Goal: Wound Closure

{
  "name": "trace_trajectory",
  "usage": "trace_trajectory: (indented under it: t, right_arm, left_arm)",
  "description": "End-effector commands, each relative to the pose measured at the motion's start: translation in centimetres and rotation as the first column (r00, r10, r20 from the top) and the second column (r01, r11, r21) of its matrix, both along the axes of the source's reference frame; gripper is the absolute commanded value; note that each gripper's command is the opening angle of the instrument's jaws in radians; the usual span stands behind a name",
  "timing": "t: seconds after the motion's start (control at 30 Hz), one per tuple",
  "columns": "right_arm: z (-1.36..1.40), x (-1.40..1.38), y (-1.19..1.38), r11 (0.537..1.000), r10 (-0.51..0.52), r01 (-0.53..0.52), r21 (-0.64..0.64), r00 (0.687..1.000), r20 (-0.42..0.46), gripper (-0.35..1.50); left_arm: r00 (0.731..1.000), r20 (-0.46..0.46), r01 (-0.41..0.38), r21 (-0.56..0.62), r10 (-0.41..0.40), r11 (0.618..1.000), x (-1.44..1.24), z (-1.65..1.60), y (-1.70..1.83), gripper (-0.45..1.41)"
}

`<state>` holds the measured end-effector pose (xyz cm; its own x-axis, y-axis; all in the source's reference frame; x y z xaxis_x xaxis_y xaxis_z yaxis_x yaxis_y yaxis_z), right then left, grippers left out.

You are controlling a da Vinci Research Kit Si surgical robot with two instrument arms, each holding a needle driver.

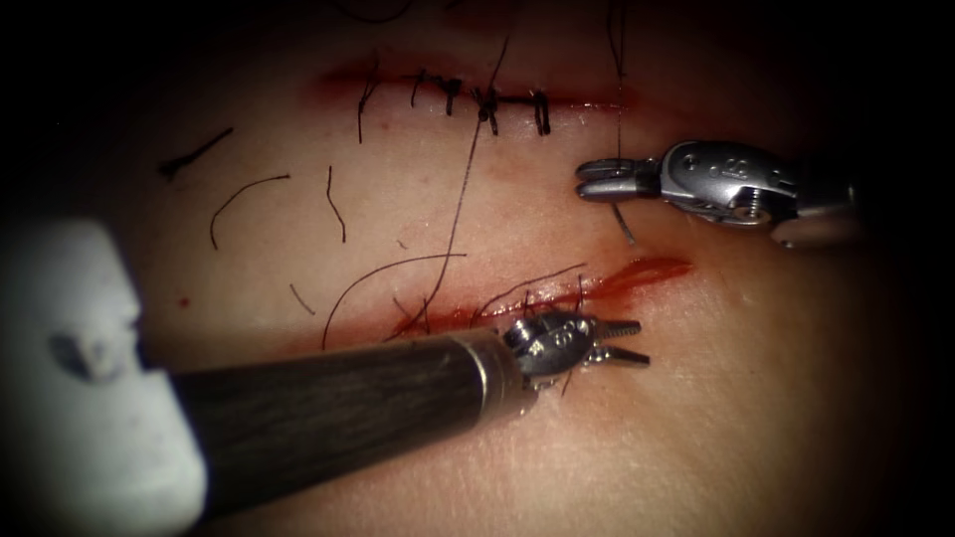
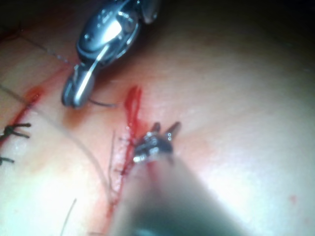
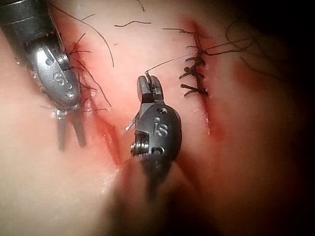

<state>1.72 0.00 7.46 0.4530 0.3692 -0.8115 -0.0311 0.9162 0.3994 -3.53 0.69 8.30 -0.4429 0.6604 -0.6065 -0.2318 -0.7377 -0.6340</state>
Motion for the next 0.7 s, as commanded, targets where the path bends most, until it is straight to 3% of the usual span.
trace_trajectory:
  t: [0.03,0.4,0.7]
  right_arm:
    - [0.10,0.04,-0.05,1.000,0.004,-0.004,0.010,1.000,0.021,-0.35]
    - [0.08,-0.04,-0.02,0.993,0.064,-0.075,0.096,0.991,0.117,-0.35]
    - [0.09,-0.17,-0.06,0.973,0.050,-0.096,0.212,0.976,0.211,-0.35]
  left_arm:
    - [1.000,0.001,-0.001,0.002,0.001,1.000,-0.06,0.06,-0.04,0.36]
    - [1.000,0.001,0.000,0.002,0.000,1.000,-0.06,0.06,-0.04,0.36]
    - [1.000,0.001,0.000,0.002,0.000,1.000,-0.06,0.06,-0.04,0.36]
